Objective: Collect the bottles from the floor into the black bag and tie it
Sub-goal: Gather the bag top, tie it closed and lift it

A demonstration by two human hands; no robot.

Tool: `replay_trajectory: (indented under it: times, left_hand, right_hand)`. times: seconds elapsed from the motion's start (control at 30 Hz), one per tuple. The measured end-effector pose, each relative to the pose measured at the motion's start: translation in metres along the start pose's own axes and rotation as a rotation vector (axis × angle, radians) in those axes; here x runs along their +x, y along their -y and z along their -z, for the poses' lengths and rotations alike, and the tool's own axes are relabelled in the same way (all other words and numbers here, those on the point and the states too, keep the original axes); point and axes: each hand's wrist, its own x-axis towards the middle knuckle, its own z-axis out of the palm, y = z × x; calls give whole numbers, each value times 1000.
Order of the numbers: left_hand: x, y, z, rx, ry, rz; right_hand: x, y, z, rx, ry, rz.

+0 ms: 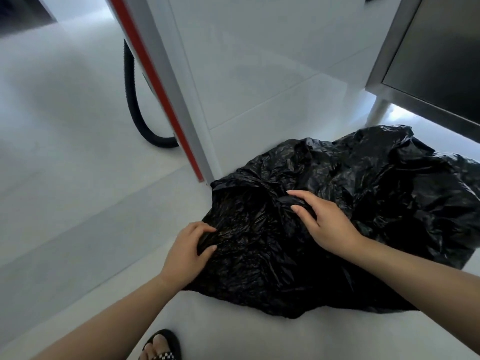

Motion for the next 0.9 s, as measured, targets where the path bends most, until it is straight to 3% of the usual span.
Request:
replay_trajectory:
  times: [0.17,0.33,0.47,0.67,0.77,0.9]
  left_hand:
    - [-10,25,2,114,104,301]
    - [-24,36,0,11,308,483]
    - [-21,26,3,-101,291,371]
    - [22,-42,29,-218,82,122]
    - [57,-94,56,-227,6,-38]
    - [111,-177,85,-209,30,-278]
  right_hand:
    - [4,7,2,6,-4,8]
    - [4,7,6,5,-28,21]
    - [1,4,9,16,-50,23]
    - [6,4,21,33,-131,31]
    - [16,9,44,81,-246,13]
    - [22,16,96,146,-466,17]
